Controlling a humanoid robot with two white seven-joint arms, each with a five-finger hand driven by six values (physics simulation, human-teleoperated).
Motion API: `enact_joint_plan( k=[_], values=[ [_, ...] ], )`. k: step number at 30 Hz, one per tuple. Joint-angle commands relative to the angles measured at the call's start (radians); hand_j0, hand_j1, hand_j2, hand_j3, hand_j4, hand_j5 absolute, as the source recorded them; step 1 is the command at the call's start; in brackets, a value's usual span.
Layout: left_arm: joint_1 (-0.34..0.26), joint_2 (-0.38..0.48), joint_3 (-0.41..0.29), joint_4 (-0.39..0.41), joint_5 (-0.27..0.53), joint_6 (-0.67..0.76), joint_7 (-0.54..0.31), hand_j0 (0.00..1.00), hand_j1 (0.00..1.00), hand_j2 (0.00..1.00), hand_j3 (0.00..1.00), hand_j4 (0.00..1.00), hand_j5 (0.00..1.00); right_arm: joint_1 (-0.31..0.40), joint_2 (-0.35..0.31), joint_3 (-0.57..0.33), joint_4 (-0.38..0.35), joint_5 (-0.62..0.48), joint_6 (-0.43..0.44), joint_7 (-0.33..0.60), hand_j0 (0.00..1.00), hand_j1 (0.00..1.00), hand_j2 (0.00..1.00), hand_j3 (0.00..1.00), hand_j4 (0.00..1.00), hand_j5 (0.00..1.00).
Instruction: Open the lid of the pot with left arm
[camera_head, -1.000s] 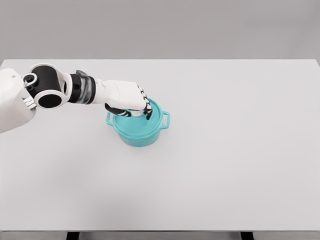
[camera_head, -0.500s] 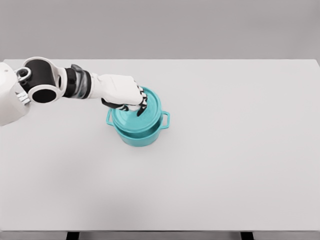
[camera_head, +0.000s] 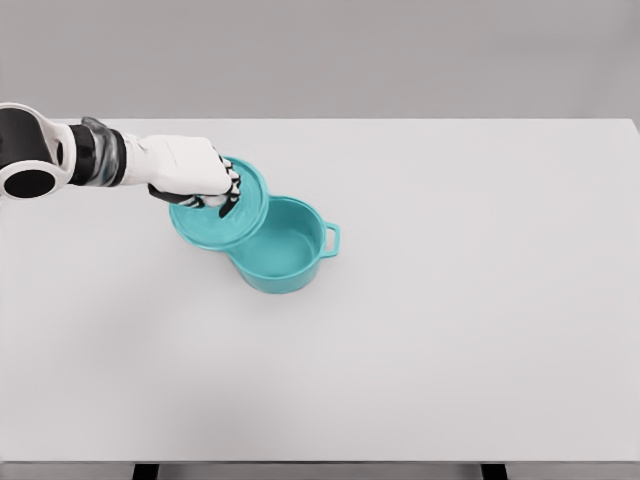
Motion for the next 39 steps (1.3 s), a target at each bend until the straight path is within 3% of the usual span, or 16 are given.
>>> enact_joint_plan(
  k=[1, 11, 16, 20, 23, 26, 27, 29, 35, 38, 39],
  values=[
    [0.000, 0.028, 0.000, 0.000, -0.006, 0.001, 0.000, 0.44, 0.44, 0.44, 0.44, 0.44, 0.44, 0.000, 0.000, 0.000, 0.000, 0.000, 0.000, 0.000, 1.00, 1.00, 1.00, 1.00, 1.00, 1.00],
    [0.003, 0.109, 0.000, 0.051, -0.052, 0.003, 0.000, 0.45, 0.45, 0.45, 0.45, 0.45, 0.45, 0.000, 0.000, 0.000, 0.000, 0.000, 0.000, 0.000, 1.00, 1.00, 1.00, 1.00, 1.00, 1.00],
    [0.014, 0.111, 0.000, 0.144, -0.087, 0.003, 0.000, 0.45, 0.45, 0.45, 0.45, 0.45, 0.45, 0.000, 0.000, 0.000, 0.000, 0.000, 0.000, 0.000, 1.00, 1.00, 1.00, 1.00, 1.00, 1.00],
    [0.048, 0.108, -0.001, 0.149, -0.089, 0.003, 0.000, 0.46, 0.46, 0.46, 0.46, 0.46, 0.46, 0.000, 0.000, 0.000, 0.000, 0.000, 0.000, 0.000, 1.00, 1.00, 1.00, 1.00, 1.00, 1.00],
    [0.055, 0.103, -0.001, 0.160, -0.087, 0.004, 0.000, 0.69, 0.69, 0.69, 0.69, 0.69, 0.69, 0.000, 0.000, 0.000, 0.000, 0.000, 0.000, 0.000, 1.00, 1.00, 1.00, 1.00, 1.00, 1.00],
    [0.055, 0.103, 0.000, 0.166, -0.086, 0.004, 0.000, 0.81, 0.81, 0.81, 0.81, 0.81, 0.81, 0.000, 0.000, 0.000, 0.000, 0.000, 0.000, 0.000, 1.00, 1.00, 1.00, 1.00, 1.00, 1.00],
    [0.055, 0.103, 0.000, 0.172, -0.086, 0.004, 0.000, 0.94, 0.94, 0.94, 0.94, 0.94, 0.94, 0.000, 0.000, 0.000, 0.003, 0.000, 0.000, 0.000, 1.00, 1.00, 1.00, 1.00, 1.00, 1.00],
    [0.055, 0.103, 0.000, 0.178, -0.086, 0.006, 0.000, 1.00, 1.00, 1.00, 1.00, 1.00, 1.00, 0.000, 0.000, 0.000, 0.000, 0.000, 0.000, 0.000, 1.00, 1.00, 1.00, 1.00, 1.00, 1.00],
    [0.055, 0.106, 0.000, 0.189, -0.086, 0.006, 0.000, 1.00, 1.00, 1.00, 1.00, 1.00, 1.00, 0.000, 0.000, 0.000, 0.000, 0.000, 0.000, 0.000, 1.00, 1.00, 1.00, 1.00, 1.00, 1.00],
    [0.057, 0.112, 0.000, 0.299, -0.058, 0.008, 0.000, 1.00, 1.00, 1.00, 1.00, 1.00, 1.00, 0.000, 0.000, 0.000, 0.000, 0.000, 0.000, 0.000, 1.00, 1.00, 1.00, 1.00, 1.00, 1.00],
    [0.063, 0.109, 0.002, 0.357, 0.002, 0.003, 0.000, 1.00, 1.00, 1.00, 1.00, 1.00, 1.00, 0.000, 0.000, 0.000, 0.000, 0.000, 0.000, 0.000, 1.00, 1.00, 1.00, 1.00, 1.00, 1.00]
  ],
)
